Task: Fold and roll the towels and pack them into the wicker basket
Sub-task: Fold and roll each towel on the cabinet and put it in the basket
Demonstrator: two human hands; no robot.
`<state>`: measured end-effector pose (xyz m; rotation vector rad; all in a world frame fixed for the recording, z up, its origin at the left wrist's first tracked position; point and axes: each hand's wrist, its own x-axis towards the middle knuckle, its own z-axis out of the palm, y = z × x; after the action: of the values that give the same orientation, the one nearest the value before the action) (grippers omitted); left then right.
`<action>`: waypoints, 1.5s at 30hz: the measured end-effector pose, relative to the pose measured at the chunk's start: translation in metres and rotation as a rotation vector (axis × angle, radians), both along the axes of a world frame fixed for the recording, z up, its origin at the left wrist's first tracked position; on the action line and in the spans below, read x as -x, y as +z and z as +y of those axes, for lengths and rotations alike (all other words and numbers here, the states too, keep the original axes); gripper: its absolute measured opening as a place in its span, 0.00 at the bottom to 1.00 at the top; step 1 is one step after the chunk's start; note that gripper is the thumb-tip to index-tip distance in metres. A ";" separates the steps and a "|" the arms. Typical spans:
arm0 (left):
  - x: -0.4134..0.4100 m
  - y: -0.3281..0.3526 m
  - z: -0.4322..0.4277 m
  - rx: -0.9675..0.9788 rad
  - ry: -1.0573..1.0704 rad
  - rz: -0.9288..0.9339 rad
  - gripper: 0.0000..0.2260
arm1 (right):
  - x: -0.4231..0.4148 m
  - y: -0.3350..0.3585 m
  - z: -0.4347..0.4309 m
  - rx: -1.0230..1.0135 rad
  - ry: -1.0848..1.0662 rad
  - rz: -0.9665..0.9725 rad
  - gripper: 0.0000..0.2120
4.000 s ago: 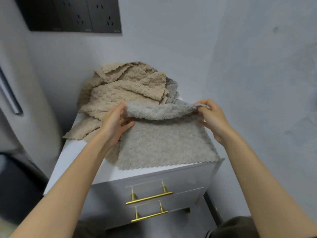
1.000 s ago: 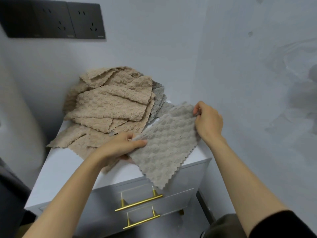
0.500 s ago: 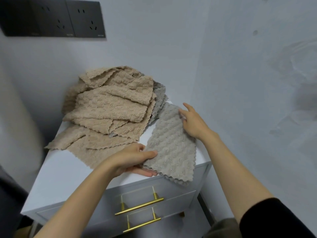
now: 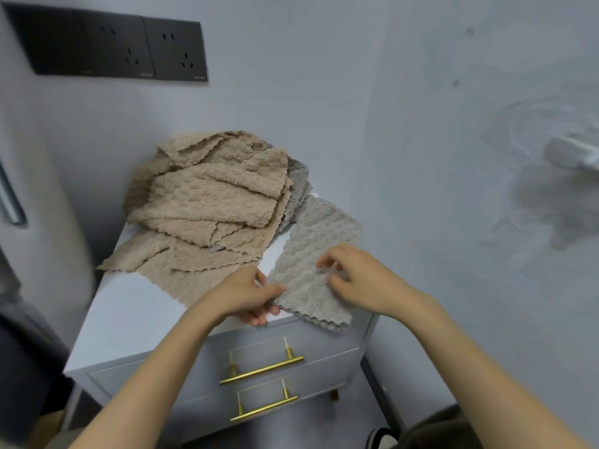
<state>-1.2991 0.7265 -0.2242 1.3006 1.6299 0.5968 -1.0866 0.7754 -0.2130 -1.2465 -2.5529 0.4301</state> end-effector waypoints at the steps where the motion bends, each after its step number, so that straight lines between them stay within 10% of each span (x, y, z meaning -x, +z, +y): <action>1: 0.002 -0.001 -0.001 -0.038 -0.001 0.062 0.14 | -0.001 -0.002 -0.010 0.007 0.021 -0.012 0.12; 5: 0.012 -0.010 -0.005 -0.261 -0.054 0.526 0.17 | -0.006 -0.012 -0.039 -0.043 0.079 -0.138 0.18; 12: 0.021 -0.018 -0.015 -0.534 -0.359 0.570 0.30 | -0.012 -0.049 -0.051 -0.377 0.069 -0.343 0.30; 19: 0.019 -0.029 -0.014 -0.602 -0.485 0.792 0.28 | -0.014 -0.080 -0.041 -0.581 0.002 -0.185 0.17; 32: 0.002 -0.029 -0.014 -0.733 -0.445 0.810 0.29 | -0.053 -0.041 -0.040 -0.298 -0.117 0.103 0.11; 45: -0.022 -0.032 -0.001 -0.644 -0.143 0.362 0.15 | -0.071 -0.031 -0.022 0.219 -0.432 0.456 0.04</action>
<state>-1.2772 0.7256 -0.2558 2.0757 1.6694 0.8787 -1.0157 0.7534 -0.2443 -1.5180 -1.8372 0.8004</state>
